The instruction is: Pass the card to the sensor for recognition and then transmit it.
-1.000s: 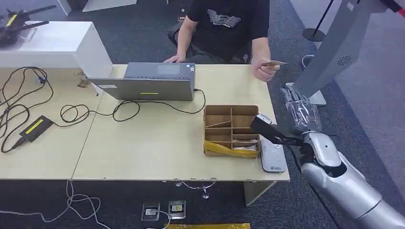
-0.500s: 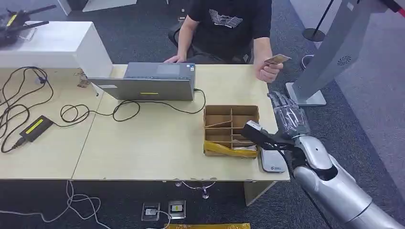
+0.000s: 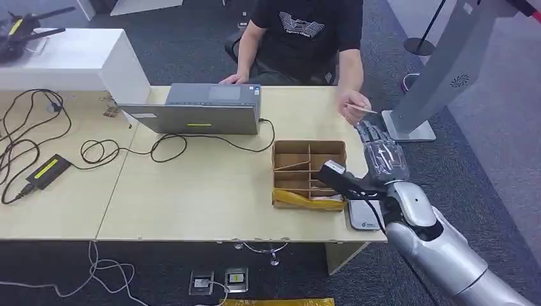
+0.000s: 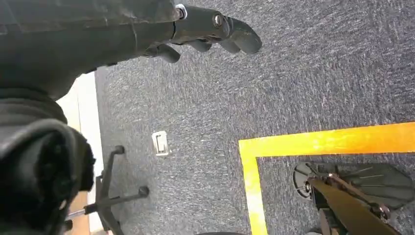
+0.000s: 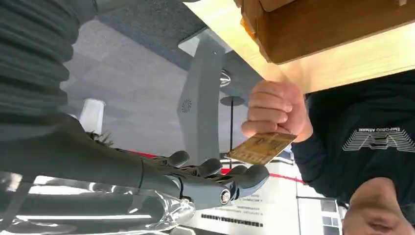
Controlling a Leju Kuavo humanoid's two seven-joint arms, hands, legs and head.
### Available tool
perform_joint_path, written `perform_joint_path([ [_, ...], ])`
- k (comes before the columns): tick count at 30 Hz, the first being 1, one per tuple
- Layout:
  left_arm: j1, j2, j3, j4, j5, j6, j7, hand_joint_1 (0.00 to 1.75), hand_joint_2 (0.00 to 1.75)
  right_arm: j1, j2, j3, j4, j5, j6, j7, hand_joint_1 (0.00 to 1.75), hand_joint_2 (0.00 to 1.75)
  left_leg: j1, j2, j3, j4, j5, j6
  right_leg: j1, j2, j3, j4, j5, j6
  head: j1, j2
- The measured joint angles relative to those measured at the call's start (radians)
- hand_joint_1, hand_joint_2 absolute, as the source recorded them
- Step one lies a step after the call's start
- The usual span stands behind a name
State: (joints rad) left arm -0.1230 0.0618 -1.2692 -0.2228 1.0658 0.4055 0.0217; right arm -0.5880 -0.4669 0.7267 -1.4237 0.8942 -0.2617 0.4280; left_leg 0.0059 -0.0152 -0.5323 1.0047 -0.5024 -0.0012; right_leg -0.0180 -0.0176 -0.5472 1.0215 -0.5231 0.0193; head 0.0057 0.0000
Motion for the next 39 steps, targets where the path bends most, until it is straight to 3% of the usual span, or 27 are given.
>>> perform_joint_path([
  [2,0.0,0.0,-0.006,0.0,-0.003,0.0,0.002,0.0,0.0,0.0,0.003,-0.002,0.002,0.03,-0.02,0.022,0.0,1.75,0.0,0.0,0.0,0.0,0.0,0.0,0.0,0.0,0.0,0.0,0.0,0.0,0.0,0.0],
  [3,0.0,0.0,-0.007,0.0,-0.006,0.0,0.003,0.0,0.0,-0.001,0.003,-0.003,0.002,0.048,-0.029,0.031,0.0,0.0,0.0,0.0,0.0,0.0,0.0,0.0,0.0,0.0,0.0,0.0,0.0,0.0,0.0,0.0],
  [9,0.0,-0.002,-0.008,0.0,-0.01,0.0,0.013,0.0,0.0,-0.029,-0.002,-0.018,-0.008,0.136,-0.029,0.048,0.0,0.0,0.0,0.0,0.0,0.0,0.0,0.0,0.0,0.0,0.0,0.0,0.0,0.0,0.0,0.0],
  [15,0.0,-0.002,-0.01,0.0,-0.01,0.003,0.017,0.0,0.0,-0.104,-0.006,-0.027,-0.016,0.113,-0.038,0.008,0.0,0.0,0.0,0.001,0.001,0.0,0.0,0.0,0.0,0.0,0.0,0.0,0.0,0.0,0.0,0.0],
  [25,0.0,-0.002,-0.014,0.0,-0.009,0.003,0.017,0.0,0.0,-0.135,-0.005,-0.027,-0.016,0.072,-0.063,0.005,0.0,0.0,0.0,0.0,0.0,0.0,0.0,0.0,0.0,0.0,0.0,0.0,0.0,0.0,0.0,0.0],
  [30,0.0,-0.002,-0.014,0.0,-0.008,0.003,0.017,0.0,0.0,-0.166,-0.003,-0.025,-0.011,0.004,-0.136,-0.024,0.0,0.0,0.0,0.0,0.0,0.0,0.0,0.0,0.0,0.0,0.0,0.0,0.0,0.0,0.0,0.0],
  [35,0.0,-0.002,-0.014,0.0,-0.009,0.007,0.018,0.0,0.0,-0.198,-0.002,-0.041,-0.006,-0.094,-0.287,-0.032,0.0,0.0,0.0,0.0,0.0,0.0,0.0,0.0,0.0,0.0,0.0,0.0,0.0,0.0,0.0,0.0],
  [39,0.001,-0.001,-0.014,0.0,-0.009,0.009,0.022,0.0,0.0,-0.213,-0.001,-0.058,-0.007,-0.173,-0.329,-0.056,0.0,0.0,0.0,0.0,0.0,0.0,0.0,0.0,0.0,0.0,0.0,0.0,0.0,0.0,0.0,0.0],
])
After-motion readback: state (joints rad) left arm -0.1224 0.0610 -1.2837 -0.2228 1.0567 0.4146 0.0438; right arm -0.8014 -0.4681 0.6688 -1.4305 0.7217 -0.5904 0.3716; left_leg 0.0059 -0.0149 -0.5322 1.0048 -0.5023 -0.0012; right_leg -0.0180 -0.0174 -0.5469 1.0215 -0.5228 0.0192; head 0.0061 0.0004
